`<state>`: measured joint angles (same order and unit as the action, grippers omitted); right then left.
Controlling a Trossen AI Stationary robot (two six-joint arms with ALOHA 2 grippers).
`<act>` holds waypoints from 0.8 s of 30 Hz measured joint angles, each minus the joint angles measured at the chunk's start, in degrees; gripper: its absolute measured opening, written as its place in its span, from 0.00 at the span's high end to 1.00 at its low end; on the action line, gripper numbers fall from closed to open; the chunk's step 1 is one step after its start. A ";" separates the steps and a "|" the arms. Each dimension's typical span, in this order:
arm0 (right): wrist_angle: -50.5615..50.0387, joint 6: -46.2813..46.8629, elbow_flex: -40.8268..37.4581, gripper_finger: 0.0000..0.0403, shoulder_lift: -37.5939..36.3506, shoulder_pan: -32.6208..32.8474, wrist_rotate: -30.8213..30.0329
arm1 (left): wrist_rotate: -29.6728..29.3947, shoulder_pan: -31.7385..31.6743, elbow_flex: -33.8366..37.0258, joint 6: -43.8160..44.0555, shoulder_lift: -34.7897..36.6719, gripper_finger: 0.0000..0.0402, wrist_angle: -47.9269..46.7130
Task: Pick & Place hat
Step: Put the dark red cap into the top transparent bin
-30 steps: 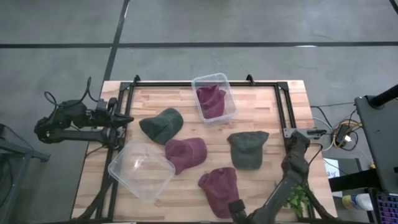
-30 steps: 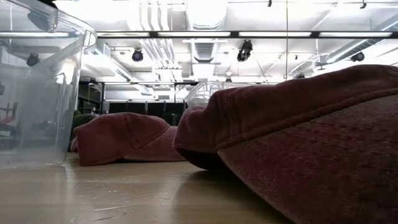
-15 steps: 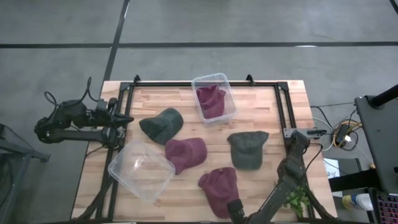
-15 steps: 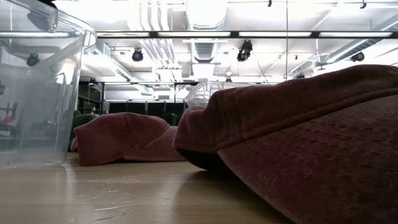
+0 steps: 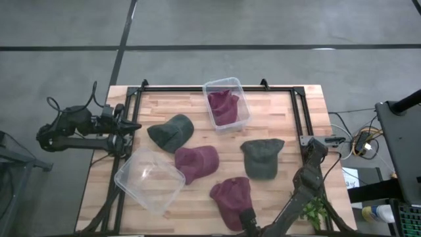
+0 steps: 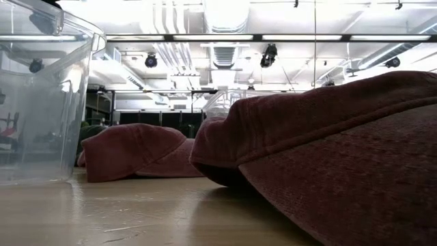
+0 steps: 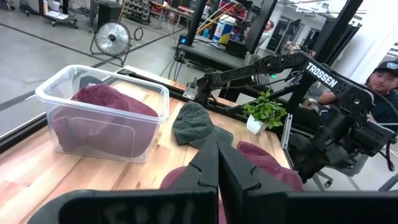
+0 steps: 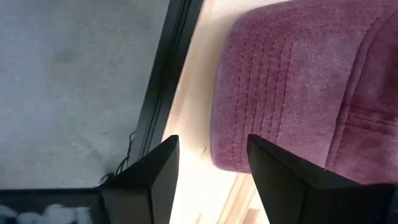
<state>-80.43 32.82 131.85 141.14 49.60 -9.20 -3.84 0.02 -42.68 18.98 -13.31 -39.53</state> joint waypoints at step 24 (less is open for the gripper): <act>-7.72 7.63 -4.91 0.55 -0.13 -0.31 -11.83 | -0.02 0.01 -0.01 0.50 -0.01 1.00 0.00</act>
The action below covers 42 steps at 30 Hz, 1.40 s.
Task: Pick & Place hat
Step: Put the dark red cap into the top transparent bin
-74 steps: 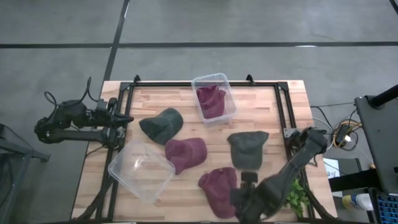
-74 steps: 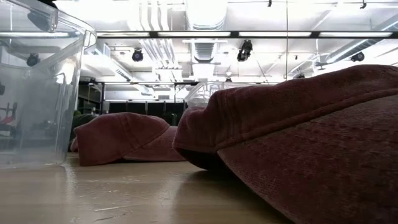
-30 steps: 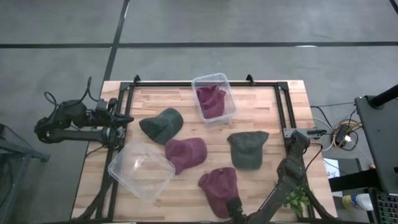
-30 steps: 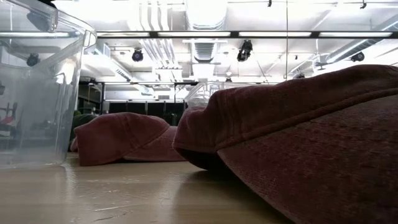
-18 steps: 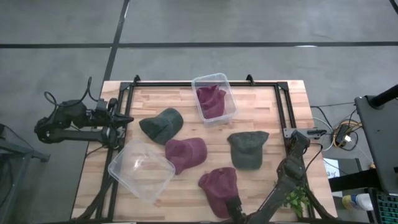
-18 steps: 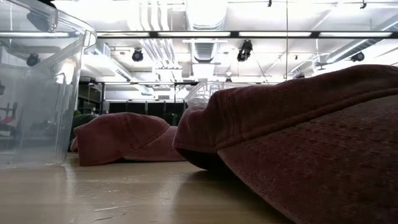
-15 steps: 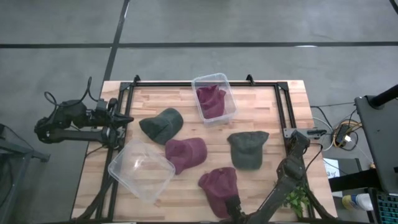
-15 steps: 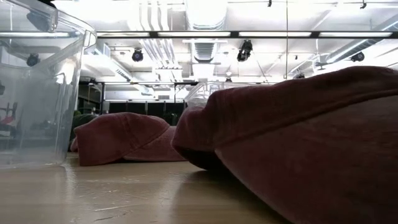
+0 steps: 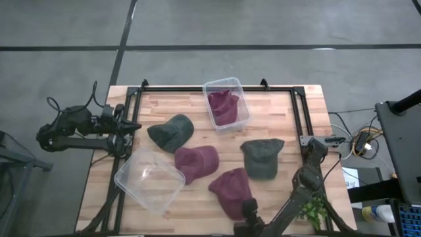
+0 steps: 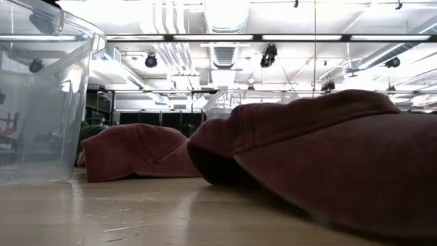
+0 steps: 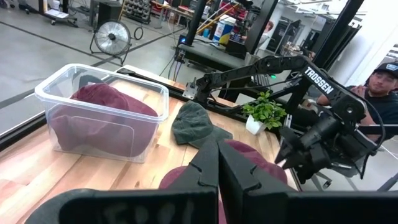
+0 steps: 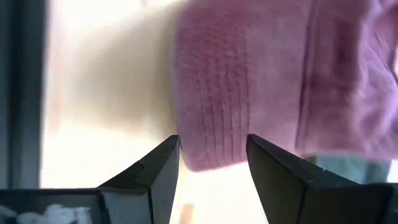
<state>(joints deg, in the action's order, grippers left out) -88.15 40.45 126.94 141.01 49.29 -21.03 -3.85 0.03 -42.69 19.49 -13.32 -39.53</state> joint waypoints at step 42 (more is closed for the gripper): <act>5.45 1.37 -5.94 0.55 -0.02 1.32 -2.59 | -0.03 -0.01 0.00 -0.13 0.02 1.00 -0.01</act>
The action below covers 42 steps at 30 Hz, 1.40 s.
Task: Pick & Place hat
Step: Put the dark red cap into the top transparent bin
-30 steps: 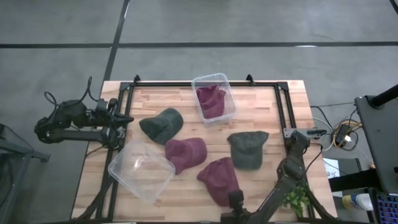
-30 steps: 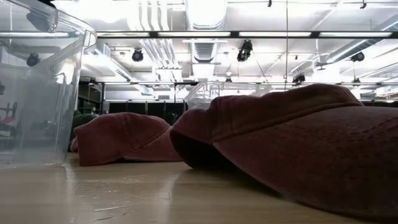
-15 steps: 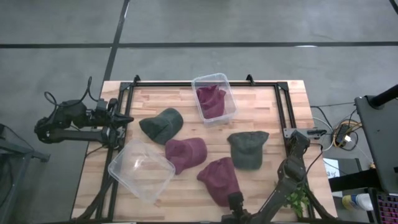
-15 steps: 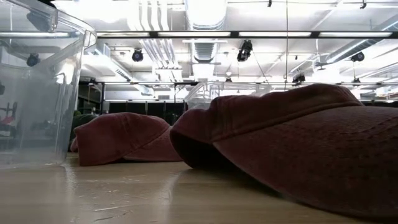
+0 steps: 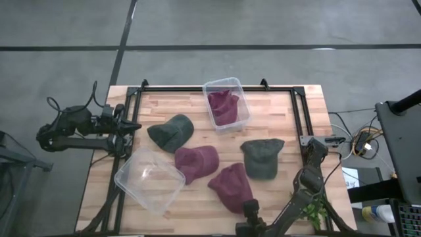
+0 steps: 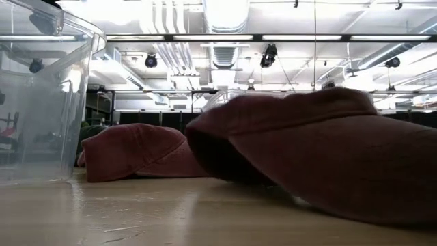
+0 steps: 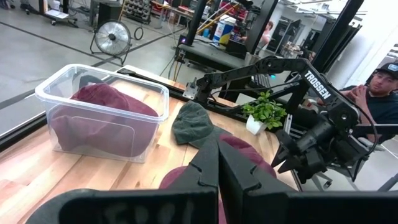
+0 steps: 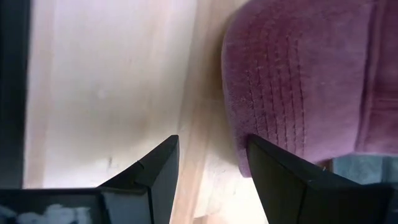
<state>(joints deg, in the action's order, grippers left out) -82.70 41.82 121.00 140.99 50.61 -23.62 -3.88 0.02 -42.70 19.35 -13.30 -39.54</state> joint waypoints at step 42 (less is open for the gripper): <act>-2.20 -6.49 -1.41 0.55 0.00 -1.47 -9.59 | 0.00 -0.01 0.00 0.28 0.00 1.00 0.06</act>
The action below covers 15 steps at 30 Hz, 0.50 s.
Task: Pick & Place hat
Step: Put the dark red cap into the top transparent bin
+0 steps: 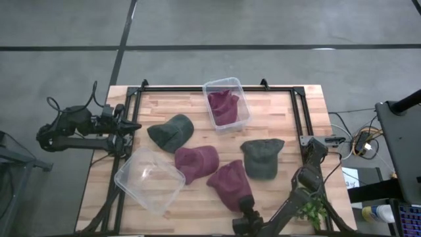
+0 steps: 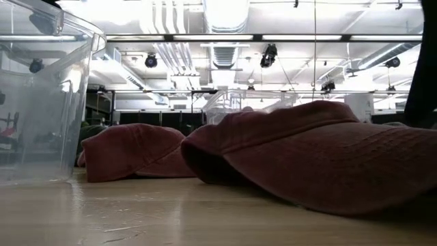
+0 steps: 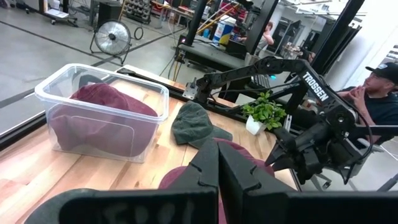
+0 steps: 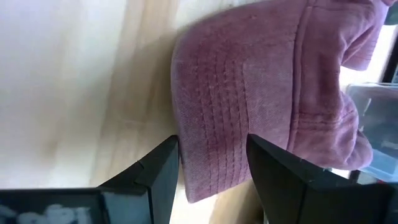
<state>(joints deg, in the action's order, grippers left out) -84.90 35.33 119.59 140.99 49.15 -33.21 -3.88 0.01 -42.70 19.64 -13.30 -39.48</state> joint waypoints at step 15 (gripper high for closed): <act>0.29 0.39 1.14 0.55 0.00 0.49 2.34 | 0.00 0.02 0.00 0.57 -0.01 1.00 0.02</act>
<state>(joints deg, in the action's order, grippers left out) -84.61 35.73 120.73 140.99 49.64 -30.87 -3.88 0.03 -42.70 20.21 -13.31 -39.46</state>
